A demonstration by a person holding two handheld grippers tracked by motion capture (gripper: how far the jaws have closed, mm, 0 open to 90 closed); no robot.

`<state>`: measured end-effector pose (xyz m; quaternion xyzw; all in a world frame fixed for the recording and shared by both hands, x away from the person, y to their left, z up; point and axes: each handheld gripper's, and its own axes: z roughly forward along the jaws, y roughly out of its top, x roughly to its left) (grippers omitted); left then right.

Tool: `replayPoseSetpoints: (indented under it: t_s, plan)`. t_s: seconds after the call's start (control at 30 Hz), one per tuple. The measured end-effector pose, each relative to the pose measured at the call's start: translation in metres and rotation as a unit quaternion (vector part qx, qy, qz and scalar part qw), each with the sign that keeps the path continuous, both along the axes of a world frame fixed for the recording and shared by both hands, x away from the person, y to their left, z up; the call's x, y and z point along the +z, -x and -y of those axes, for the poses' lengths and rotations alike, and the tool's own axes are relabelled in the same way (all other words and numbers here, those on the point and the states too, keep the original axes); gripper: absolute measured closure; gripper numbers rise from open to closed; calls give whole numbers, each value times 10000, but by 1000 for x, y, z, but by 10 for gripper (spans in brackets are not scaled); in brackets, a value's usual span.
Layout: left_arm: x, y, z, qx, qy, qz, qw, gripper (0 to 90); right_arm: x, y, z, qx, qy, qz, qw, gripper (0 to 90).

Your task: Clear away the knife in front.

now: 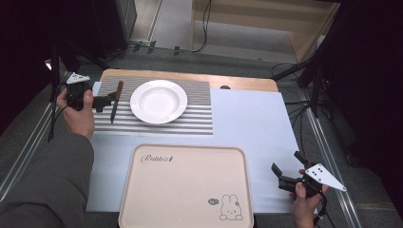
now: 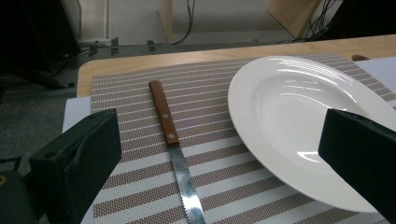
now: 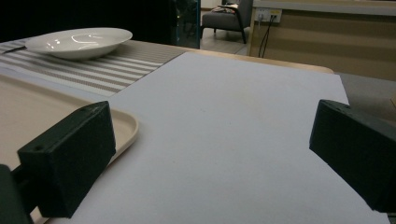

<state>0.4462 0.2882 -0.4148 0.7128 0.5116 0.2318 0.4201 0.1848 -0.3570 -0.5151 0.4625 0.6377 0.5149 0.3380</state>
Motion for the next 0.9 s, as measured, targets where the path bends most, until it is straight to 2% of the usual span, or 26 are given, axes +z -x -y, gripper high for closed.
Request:
replayPoseSetpoints:
  t_s: [0.07,0.2,0.27,0.33,0.37,0.4,0.43,0.47,0.5,0.53,0.57,0.6,0.7,0.73,0.77,0.8,0.87,0.9]
  plan:
    - [-2,-6,2,21,-94,-103,9999,0,0,0,0,1,1,0,10000,0]
    - [-6,-19,3,88,-153,-422,9990,16,0,0,0,-4,-6,-7,10000,0]
    - [-9,-26,3,265,-189,-552,9979,22,0,0,0,-4,-8,-10,10000,0]
    - [-11,-33,2,360,-117,-692,9969,67,0,0,0,-5,-13,-10,10000,0]
    - [-14,-40,2,457,-76,-910,9948,85,0,0,0,-7,-10,-11,10000,0]
    - [-14,-40,2,457,-76,-910,9948,121,0,0,0,-4,-9,-10,10000,0]
    - [-15,-44,2,490,-71,-1007,9937,137,0,0,0,-4,-8,-9,10000,0]
    - [-17,-47,3,522,-84,-1106,9925,137,0,0,0,-4,-8,-9,10000,0]
    - [-18,-50,4,529,-106,-1214,9911,174,0,0,0,-12,-12,-7,10000,0]
    - [-21,-55,5,561,-131,-1382,9887,188,0,0,1,-7,-11,-6,10000,0]
    - [-21,-55,5,561,-131,-1382,9887,208,0,0,1,-9,-23,-5,10000,0]
    - [-23,-58,5,556,-137,-1464,9876,208,0,0,1,-9,-23,-5,10000,0]
    - [-28,-67,10,609,-253,-1640,9842,281,0,0,1,-7,-24,7,10000,0]
    - [-28,-67,10,609,-253,-1640,9842,317,0,0,1,-6,-24,8,10000,0]
    - [-31,-72,12,707,-343,-1746,9815,351,0,0,1,-3,-18,11,10000,0]
    - [-31,-72,12,707,-343,-1746,9815,364,0,0,1,-3,-18,11,10000,0]
    - [-35,-77,14,704,-445,-1907,9781,389,0,0,1,-11,-16,29,10000,0]
    - [-36,-80,14,736,-483,-1931,9772,399,0,0,1,-14,-30,25,10000,0]
